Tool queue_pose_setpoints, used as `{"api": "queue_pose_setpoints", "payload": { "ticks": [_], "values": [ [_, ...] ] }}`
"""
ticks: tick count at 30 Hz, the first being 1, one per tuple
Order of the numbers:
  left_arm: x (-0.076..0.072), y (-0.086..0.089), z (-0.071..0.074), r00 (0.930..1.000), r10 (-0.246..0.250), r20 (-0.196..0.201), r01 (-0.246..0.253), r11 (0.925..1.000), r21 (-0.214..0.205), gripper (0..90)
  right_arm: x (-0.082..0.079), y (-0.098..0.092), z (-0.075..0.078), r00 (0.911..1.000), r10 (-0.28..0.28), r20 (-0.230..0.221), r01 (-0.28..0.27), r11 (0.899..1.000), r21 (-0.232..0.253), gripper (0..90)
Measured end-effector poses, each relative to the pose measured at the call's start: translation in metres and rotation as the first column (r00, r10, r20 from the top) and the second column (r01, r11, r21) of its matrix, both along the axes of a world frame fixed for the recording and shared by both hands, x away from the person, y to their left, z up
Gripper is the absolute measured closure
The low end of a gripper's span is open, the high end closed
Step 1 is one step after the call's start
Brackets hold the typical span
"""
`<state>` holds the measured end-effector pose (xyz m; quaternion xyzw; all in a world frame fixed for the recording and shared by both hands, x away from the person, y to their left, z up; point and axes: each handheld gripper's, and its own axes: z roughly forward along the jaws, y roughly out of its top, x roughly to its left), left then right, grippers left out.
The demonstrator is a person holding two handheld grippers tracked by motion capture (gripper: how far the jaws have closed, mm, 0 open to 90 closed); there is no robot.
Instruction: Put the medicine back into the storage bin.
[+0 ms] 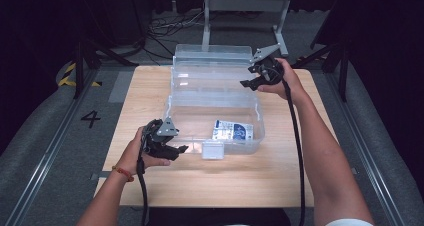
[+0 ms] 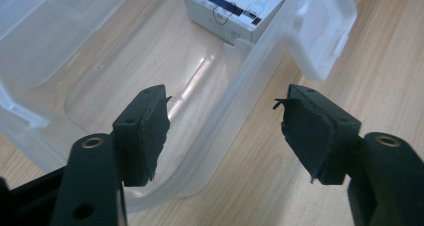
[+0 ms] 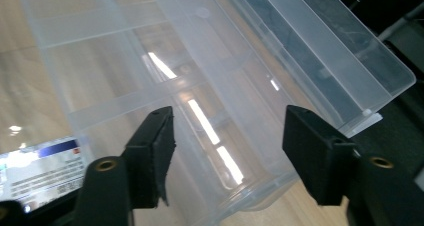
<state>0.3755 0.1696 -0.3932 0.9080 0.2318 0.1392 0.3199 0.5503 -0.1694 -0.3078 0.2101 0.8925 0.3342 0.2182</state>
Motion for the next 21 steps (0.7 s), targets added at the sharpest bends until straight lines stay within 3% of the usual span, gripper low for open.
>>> {"api": "queue_pose_setpoints", "payload": {
  "ticks": [4, 7, 11, 14, 16, 17, 21],
  "values": [
    [0.007, -0.002, -0.004, 0.9998, 0.002, -0.018, -0.001, 0.9997, 0.023, 41.8, 0.008, 0.007, -0.003, 0.999, 0.012, -0.042, -0.012, 1.0, 0.012, 44.3],
    [0.011, -0.002, -0.007, 0.999, -0.017, -0.041, 0.018, 0.9995, 0.026, 46.9, 0.015, 0.014, -0.005, 0.9985, 0.014, -0.053, -0.016, 0.999, -0.032, 47.7],
    [0.015, -0.004, -0.01, 0.9963, -0.047, -0.072, 0.05, 0.9974, 0.051, 53.4, 0.017, 0.02, -0.008, 0.999, 0.034, -0.028, -0.036, 0.993, -0.112, 53.4],
    [0.016, -0.007, -0.012, 0.9958, -0.066, -0.064, 0.07, 0.9952, 0.068, 54.9, 0.023, 0.02, -0.006, 0.9984, 0.024, -0.051, -0.03, 0.99, -0.135, 60.9],
    [0.017, -0.008, -0.012, 0.9935, -0.093, -0.066, 0.097, 0.9927, 0.071, 56.0, 0.027, 0.024, -0.007, 0.9974, 0.02, -0.068, -0.034, 0.978, -0.204, 62.8],
    [0.016, -0.009, -0.012, 0.9929, -0.095, -0.073, 0.1, 0.9922, 0.075, 56.8, 0.029, 0.027, -0.008, 0.9976, 0.012, -0.068, -0.029, 0.966, -0.258, 66.9],
    [0.019, -0.009, -0.013, 0.9934, -0.094, -0.066, 0.099, 0.9924, 0.073, 63.6, 0.035, 0.029, -0.003, 0.9937, -0.003, -0.112, -0.027, 0.962, -0.272, 71.4]
  ]
}}
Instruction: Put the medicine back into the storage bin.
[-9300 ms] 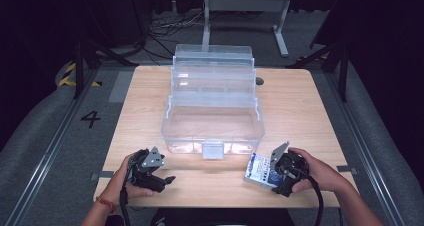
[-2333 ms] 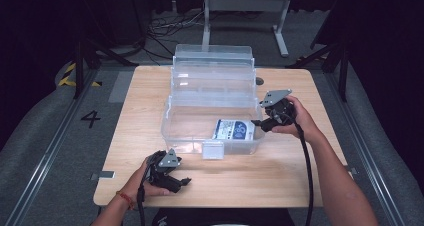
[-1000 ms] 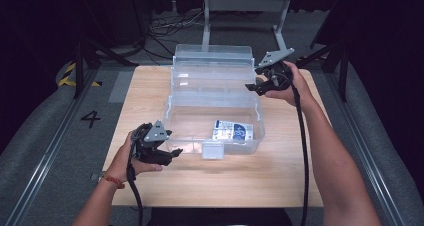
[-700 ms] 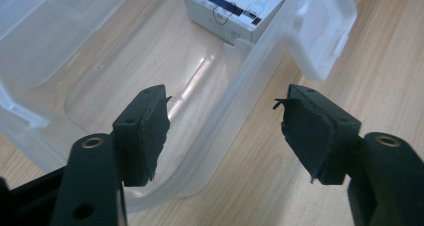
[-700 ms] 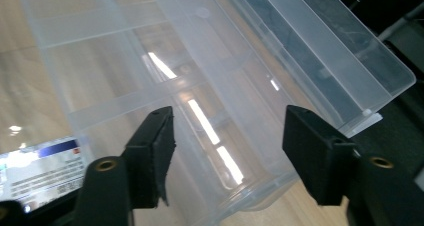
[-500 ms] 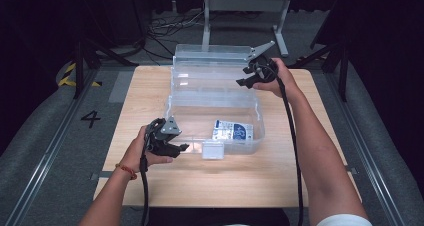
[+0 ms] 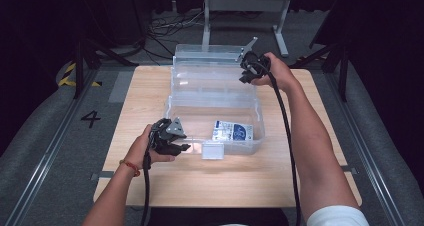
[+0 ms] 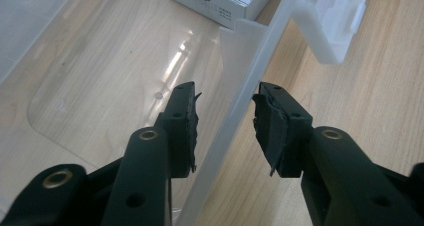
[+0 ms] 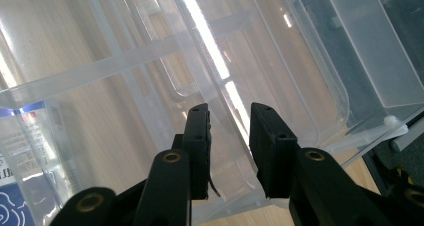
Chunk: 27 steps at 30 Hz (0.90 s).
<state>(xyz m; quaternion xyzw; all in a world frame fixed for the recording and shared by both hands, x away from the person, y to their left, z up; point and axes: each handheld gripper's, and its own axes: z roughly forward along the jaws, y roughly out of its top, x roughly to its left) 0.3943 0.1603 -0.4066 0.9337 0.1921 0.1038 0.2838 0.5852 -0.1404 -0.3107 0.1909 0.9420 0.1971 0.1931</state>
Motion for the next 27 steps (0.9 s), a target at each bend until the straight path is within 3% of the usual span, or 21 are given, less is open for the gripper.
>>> {"api": "queue_pose_setpoints", "payload": {
  "ticks": [4, 5, 7, 11, 19, 27],
  "values": [
    [0.002, 0.001, 0.0, 0.9998, -0.021, 0.002, 0.021, 0.9997, -0.01, 66.5, -0.001, 0.003, 0.0, 0.9999, 0.011, 0.011, -0.011, 0.999, -0.034, 72.0],
    [0.003, 0.002, 0.001, 0.9993, -0.037, -0.009, 0.037, 0.999, -0.023, 67.7, -0.001, 0.005, 0.001, 0.9996, 0.021, 0.019, -0.019, 0.997, -0.071, 72.5],
    [0.004, 0.003, 0.001, 0.9988, -0.046, -0.019, 0.045, 0.9983, -0.036, 68.7, -0.001, 0.007, 0.001, 0.9995, 0.024, 0.02, -0.022, 0.996, -0.082, 72.7],
    [0.006, 0.004, 0.002, 0.998, -0.052, -0.035, 0.051, 0.9978, -0.042, 71.2, -0.002, 0.015, 0.001, 0.9969, 0.07, 0.036, -0.062, 0.981, -0.183, 74.5],
    [0.006, 0.002, 0.002, 0.9977, -0.049, -0.047, 0.048, 0.9982, -0.036, 71.5, 0.001, 0.014, 0.001, 0.9942, 0.104, 0.025, -0.099, 0.98, -0.171, 75.7],
    [0.005, 0.006, 0.0, 0.9983, -0.05, -0.032, 0.047, 0.9946, -0.093, 71.9, -0.001, 0.014, 0.001, 0.9896, 0.139, 0.036, -0.13, 0.974, -0.187, 78.3]
  ]
}}
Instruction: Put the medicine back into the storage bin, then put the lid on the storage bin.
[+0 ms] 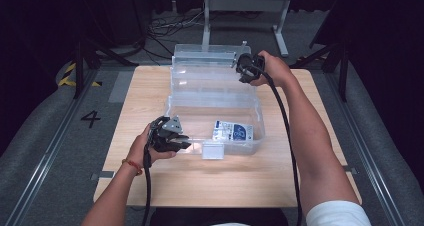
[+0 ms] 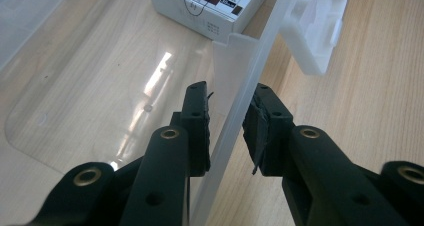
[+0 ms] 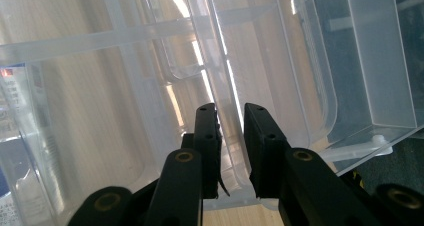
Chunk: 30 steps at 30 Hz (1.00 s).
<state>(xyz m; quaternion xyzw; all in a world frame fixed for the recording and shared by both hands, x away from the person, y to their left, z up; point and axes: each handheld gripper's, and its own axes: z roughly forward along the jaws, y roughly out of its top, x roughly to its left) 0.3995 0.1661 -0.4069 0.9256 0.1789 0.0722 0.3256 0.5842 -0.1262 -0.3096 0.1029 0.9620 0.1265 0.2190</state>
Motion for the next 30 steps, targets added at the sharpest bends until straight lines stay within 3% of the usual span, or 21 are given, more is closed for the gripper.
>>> {"api": "queue_pose_setpoints", "payload": {
  "ticks": [9, 16, 20, 22, 24, 27, 30],
  "values": [
    [-0.002, -0.001, -0.001, 0.9998, 0.009, 0.018, -0.009, 0.9999, -0.01, 71.8, -0.003, -0.007, 0.001, 0.9992, 0.034, -0.02, -0.032, 0.993, 0.113, 81.6],
    [-0.004, -0.01, -0.002, 0.9991, -0.001, 0.042, 0.002, 0.9999, -0.015, 72.6, -0.005, -0.008, 0.003, 0.9994, 0.034, -0.006, -0.034, 0.996, 0.084, 82.0],
    [-0.005, -0.013, -0.002, 0.9994, -0.004, 0.033, 0.006, 0.9994, -0.034, 72.6, -0.008, -0.014, 0.005, 0.9991, 0.042, -0.005, -0.041, 0.997, 0.069, 82.6],
    [-0.005, -0.016, -0.002, 0.9993, -0.005, 0.038, 0.007, 0.9993, -0.036, 72.5, -0.009, -0.017, 0.006, 0.9989, 0.046, -0.008, -0.045, 0.996, 0.074, 83.1],
    [-0.007, -0.019, -0.002, 0.9994, -0.008, 0.035, 0.009, 0.9994, -0.033, 72.5, -0.013, -0.021, 0.007, 0.9986, 0.05, -0.018, -0.048, 0.993, 0.108, 83.9],
    [-0.009, -0.022, -0.003, 0.9985, -0.007, 0.054, 0.009, 0.9994, -0.034, 72.5, -0.02, -0.026, 0.009, 0.9974, 0.07, 0.014, -0.072, 0.99, 0.123, 84.8],
    [-0.009, -0.025, -0.003, 0.9986, -0.021, 0.049, 0.023, 0.9992, -0.033, 72.1, -0.025, -0.028, 0.011, 0.9962, 0.086, 0.01, -0.087, 0.991, 0.104, 85.8]
  ]
}}
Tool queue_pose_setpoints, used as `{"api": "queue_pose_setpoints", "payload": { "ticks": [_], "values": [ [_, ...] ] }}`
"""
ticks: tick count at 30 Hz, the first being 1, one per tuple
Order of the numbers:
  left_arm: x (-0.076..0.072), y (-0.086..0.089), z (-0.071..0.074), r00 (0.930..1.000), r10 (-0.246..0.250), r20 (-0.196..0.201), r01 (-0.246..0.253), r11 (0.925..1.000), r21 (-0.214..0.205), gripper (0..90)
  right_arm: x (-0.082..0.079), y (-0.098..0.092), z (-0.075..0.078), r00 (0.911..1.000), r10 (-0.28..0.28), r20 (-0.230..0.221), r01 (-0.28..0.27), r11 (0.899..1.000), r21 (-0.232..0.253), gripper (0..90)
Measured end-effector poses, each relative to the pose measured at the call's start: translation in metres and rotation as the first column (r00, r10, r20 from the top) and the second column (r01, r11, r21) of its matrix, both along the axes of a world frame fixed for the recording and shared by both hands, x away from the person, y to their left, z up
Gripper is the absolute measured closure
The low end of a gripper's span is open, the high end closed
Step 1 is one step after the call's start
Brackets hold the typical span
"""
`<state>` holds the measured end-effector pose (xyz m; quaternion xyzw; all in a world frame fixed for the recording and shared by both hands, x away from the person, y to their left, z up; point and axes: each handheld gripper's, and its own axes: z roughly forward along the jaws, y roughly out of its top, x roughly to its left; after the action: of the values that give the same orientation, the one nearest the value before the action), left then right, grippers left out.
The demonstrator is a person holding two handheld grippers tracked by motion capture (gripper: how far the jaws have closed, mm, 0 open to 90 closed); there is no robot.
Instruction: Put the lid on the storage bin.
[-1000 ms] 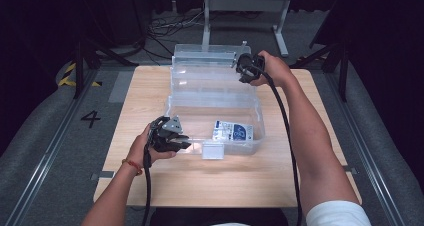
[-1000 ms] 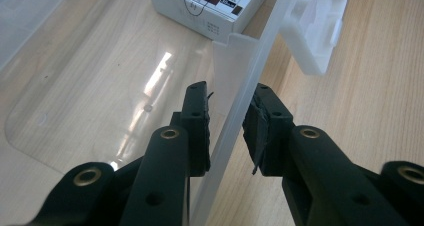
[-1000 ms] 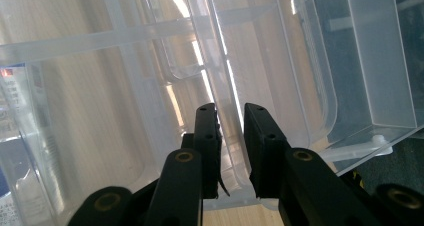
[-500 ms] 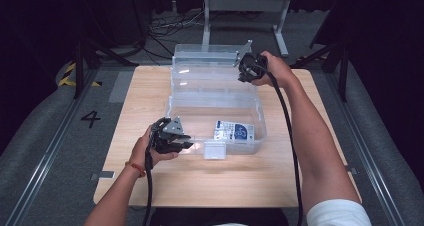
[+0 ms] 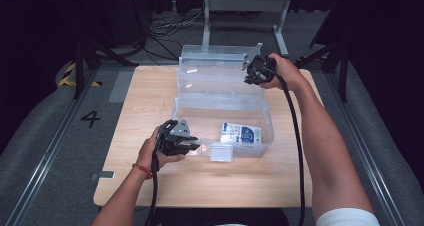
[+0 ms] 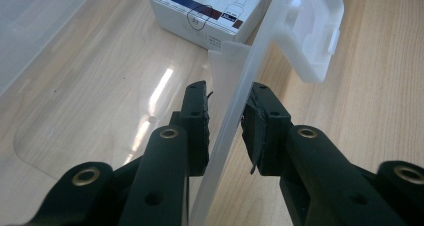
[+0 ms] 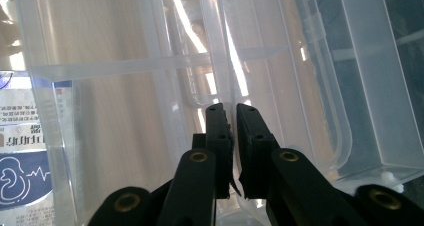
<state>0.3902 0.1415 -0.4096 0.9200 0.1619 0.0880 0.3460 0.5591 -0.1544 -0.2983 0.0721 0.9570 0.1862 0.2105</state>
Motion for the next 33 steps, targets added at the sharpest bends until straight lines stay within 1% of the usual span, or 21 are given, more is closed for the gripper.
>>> {"api": "queue_pose_setpoints", "payload": {
  "ticks": [2, 3, 7, 9, 11, 13, 14, 16, 18, 20, 21, 24, 26, 27, 28, 30, 31, 32, 33],
  "values": [
    [-0.002, -0.002, 0.0, 0.9999, 0.011, -0.002, -0.011, 0.9999, -0.002, 72.0, -0.002, -0.001, 0.0, 1.0, 0.002, 0.009, -0.002, 1.0, -0.016, 85.8],
    [-0.002, -0.003, 0.0, 1.0, 0.0, 0.0, 0.0, 1.0, 0.002, 72.0, -0.005, -0.002, 0.001, 0.9999, -0.006, 0.009, 0.006, 1.0, -0.023, 85.8],
    [-0.004, -0.005, 0.0, 0.9999, 0.01, -0.005, -0.01, 1.0, 0.001, 71.9, -0.011, -0.002, 0.003, 1.0, -0.002, 0.008, 0.003, 0.999, -0.035, 86.6],
    [-0.004, -0.005, 0.0, 0.9999, 0.014, -0.006, -0.014, 0.9999, 0.003, 71.8, -0.013, -0.001, 0.004, 0.9997, 0.009, 0.023, -0.008, 0.999, -0.043, 87.0],
    [-0.005, -0.005, 0.0, 0.9999, 0.01, -0.003, -0.01, 0.9999, 0.001, 71.7, -0.014, -0.001, 0.005, 0.9998, 0.014, 0.016, -0.013, 0.999, -0.031, 87.9],
    [-0.006, -0.005, 0.0, 0.9999, 0.013, -0.002, -0.013, 0.9999, 0.004, 71.8, -0.015, -0.001, 0.007, 0.9996, 0.024, 0.015, -0.024, 0.999, -0.032, 88.2],
    [-0.006, -0.006, -0.001, 0.9999, 0.015, 0.004, -0.015, 0.9999, -0.004, 71.4, -0.018, -0.001, 0.01, 0.9995, 0.031, 0.008, -0.031, 0.999, -0.033, 88.7],
    [-0.007, -0.006, -0.001, 0.9999, 0.017, 0.003, -0.017, 0.9999, -0.001, 71.5, -0.018, -0.001, 0.01, 0.9993, 0.037, 0.006, -0.037, 0.999, -0.032, 88.7],
    [-0.007, -0.006, -0.001, 0.9999, 0.016, 0.001, -0.016, 0.9999, -0.001, 70.6, -0.021, 0.001, 0.012, 0.9991, 0.04, 0.015, -0.039, 0.998, -0.05, 88.9],
    [-0.007, -0.006, -0.001, 0.9998, 0.019, 0.002, -0.019, 0.9998, 0.001, 70.5, -0.025, 0.004, 0.013, 0.998, 0.053, 0.036, -0.05, 0.996, -0.069, 88.9],
    [-0.007, -0.006, -0.001, 0.9997, 0.023, 0.0, -0.023, 0.9997, 0.001, 70.6, -0.026, 0.003, 0.013, 0.9982, 0.047, 0.038, -0.044, 0.997, -0.07, 89.0],
    [-0.007, -0.006, -0.001, 0.9997, 0.023, 0.004, -0.023, 0.9997, 0.002, 70.4, -0.028, 0.002, 0.015, 0.9981, 0.056, 0.025, -0.055, 0.997, -0.057, 89.3],
    [-0.007, -0.007, -0.001, 0.9997, 0.023, 0.001, -0.023, 0.9997, 0.002, 70.0, -0.029, 0.002, 0.016, 0.9976, 0.064, 0.027, -0.062, 0.997, -0.054, 89.3],
    [-0.006, -0.007, -0.001, 0.9997, 0.024, 0.002, -0.024, 0.9997, 0.002, 69.9, -0.031, 0.002, 0.016, 0.9975, 0.065, 0.027, -0.063, 0.996, -0.058, 89.3],
    [-0.007, -0.007, -0.001, 0.9996, 0.027, 0.006, -0.027, 0.9996, 0.002, 69.8, -0.032, 0.002, 0.018, 0.9971, 0.068, 0.034, -0.066, 0.995, -0.072, 89.2],
    [-0.007, -0.007, -0.001, 0.9995, 0.03, 0.005, -0.03, 0.9995, 0.004, 69.6, -0.035, 0.004, 0.018, 0.9958, 0.082, 0.04, -0.079, 0.994, -0.073, 89.2],
    [-0.007, -0.007, -0.001, 0.9996, 0.029, 0.008, -0.029, 0.9996, 0.003, 69.5, -0.036, 0.005, 0.019, 0.9968, 0.073, 0.032, -0.071, 0.995, -0.072, 89.2],
    [-0.007, -0.007, -0.001, 0.9995, 0.028, 0.01, -0.028, 0.9996, 0.003, 69.4, -0.037, 0.005, 0.019, 0.9956, 0.085, 0.039, -0.082, 0.994, -0.069, 89.1],
    [-0.007, -0.008, -0.001, 0.9995, 0.031, 0.012, -0.031, 0.9995, 0.003, 69.4, -0.04, 0.005, 0.019, 0.9961, 0.08, 0.038, -0.078, 0.995, -0.069, 89.1]
  ]
}}
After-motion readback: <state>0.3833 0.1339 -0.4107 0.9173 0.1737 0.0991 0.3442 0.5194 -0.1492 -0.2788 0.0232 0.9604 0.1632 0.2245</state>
